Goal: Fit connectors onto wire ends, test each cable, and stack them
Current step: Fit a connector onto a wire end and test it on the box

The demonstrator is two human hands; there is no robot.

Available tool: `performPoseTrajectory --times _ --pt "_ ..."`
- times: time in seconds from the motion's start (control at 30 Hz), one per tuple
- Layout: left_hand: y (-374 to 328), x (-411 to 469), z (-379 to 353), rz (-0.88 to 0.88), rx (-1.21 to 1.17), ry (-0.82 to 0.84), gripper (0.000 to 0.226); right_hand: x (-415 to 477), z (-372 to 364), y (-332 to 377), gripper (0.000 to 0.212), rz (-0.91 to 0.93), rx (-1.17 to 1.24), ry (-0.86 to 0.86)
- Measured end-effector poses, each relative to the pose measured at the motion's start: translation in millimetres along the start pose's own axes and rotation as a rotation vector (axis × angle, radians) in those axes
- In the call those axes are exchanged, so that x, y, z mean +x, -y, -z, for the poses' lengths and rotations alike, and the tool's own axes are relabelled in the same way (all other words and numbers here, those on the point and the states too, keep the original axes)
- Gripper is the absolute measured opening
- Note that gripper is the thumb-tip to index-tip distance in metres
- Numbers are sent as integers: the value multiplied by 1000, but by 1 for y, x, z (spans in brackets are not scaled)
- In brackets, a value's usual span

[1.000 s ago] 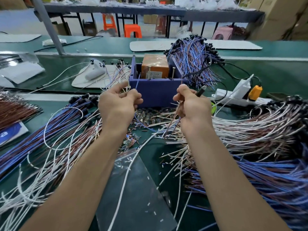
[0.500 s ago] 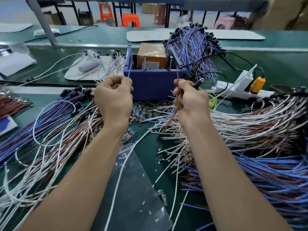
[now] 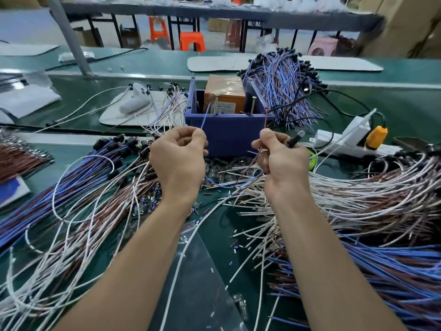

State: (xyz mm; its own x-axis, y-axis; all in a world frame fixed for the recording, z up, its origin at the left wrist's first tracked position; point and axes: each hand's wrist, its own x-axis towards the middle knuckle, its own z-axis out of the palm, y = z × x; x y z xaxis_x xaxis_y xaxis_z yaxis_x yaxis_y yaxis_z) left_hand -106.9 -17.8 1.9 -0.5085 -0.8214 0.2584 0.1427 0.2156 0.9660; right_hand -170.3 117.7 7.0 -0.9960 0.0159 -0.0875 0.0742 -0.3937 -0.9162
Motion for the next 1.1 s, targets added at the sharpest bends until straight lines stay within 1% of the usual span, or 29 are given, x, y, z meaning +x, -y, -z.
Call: performPoseTrajectory --times 0.07,0.23,0.67,0.9,1.1 --pt "0 0 -1 8 1 -10 14 0 1 -1 17 10 -29 -27" --pt "0 -1 0 23 20 -17 12 0 0 -2 22 28 -29 -32" --pt "1 -2 -2 -24 69 47 15 0 2 -1 24 15 -43 -15" --pt "3 -1 -2 -25 62 56 13 0 1 -3 21 53 -154 -57" --pt "3 -2 -2 -17 52 66 14 1 -1 -7 26 77 -191 -34"
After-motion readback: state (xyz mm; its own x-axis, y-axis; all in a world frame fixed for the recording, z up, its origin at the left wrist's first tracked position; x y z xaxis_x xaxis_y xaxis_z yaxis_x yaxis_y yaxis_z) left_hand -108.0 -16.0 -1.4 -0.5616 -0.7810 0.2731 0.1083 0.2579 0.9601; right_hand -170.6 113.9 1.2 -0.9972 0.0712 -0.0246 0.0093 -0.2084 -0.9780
